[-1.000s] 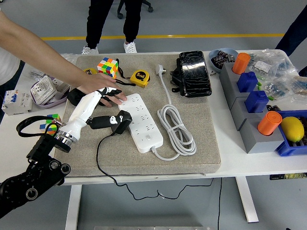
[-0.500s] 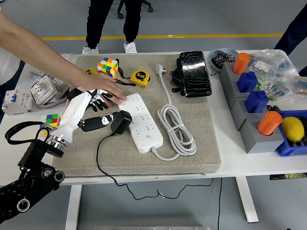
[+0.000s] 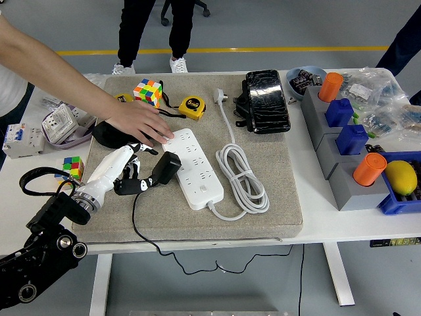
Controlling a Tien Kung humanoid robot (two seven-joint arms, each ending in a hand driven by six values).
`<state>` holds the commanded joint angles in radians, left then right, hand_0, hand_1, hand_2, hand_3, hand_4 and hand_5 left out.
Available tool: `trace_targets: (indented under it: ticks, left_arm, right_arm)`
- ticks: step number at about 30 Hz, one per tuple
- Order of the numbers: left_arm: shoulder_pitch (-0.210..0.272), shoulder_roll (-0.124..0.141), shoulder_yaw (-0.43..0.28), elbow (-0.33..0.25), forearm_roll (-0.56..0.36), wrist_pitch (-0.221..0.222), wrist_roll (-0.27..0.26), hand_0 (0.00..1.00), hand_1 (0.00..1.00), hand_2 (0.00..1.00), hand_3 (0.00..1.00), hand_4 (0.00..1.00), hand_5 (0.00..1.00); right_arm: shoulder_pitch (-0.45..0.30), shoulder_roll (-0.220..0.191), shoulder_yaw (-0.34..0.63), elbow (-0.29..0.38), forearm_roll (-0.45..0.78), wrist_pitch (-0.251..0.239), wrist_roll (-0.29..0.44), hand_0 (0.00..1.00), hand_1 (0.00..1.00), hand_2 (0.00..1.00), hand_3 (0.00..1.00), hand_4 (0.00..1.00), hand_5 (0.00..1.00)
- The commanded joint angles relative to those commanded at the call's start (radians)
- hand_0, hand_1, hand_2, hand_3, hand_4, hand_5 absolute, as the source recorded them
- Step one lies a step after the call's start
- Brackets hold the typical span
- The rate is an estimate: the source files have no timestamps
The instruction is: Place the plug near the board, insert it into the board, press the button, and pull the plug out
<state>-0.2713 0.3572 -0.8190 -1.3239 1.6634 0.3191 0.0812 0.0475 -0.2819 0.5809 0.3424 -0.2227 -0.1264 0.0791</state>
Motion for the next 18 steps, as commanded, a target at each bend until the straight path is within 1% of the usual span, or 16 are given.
trace_targets:
  ticks: [7,13,14,18]
  left_arm:
    - [-0.002,0.001,0.0,-0.006,-0.005,-0.016,0.007,0.055,0.067,0.143,0.775,0.783,0.002]
    - [-0.003,0.002,0.003,-0.014,-0.008,-0.04,0.02,0.052,0.068,0.145,0.769,0.788,0.002]
    - [-0.004,0.002,0.005,-0.015,-0.008,-0.043,0.022,0.051,0.069,0.145,0.751,0.786,0.002]
    - [-0.007,0.001,0.012,-0.015,-0.013,-0.049,0.025,0.051,0.069,0.145,0.751,0.786,0.002]
  right_arm:
    - [-0.001,0.0,-0.001,0.0,0.0,0.0,0.0,0.57,0.64,0.606,0.54,0.925,0.479]
    - [0.0,-0.002,-0.002,0.001,-0.001,0.0,0.0,0.571,0.64,0.606,0.537,0.925,0.479]
    - [0.001,-0.001,-0.002,0.001,-0.001,0.0,0.0,0.571,0.64,0.606,0.537,0.924,0.48]
    - [0.001,-0.002,-0.001,0.001,-0.001,0.0,0.0,0.571,0.64,0.606,0.537,0.924,0.48]
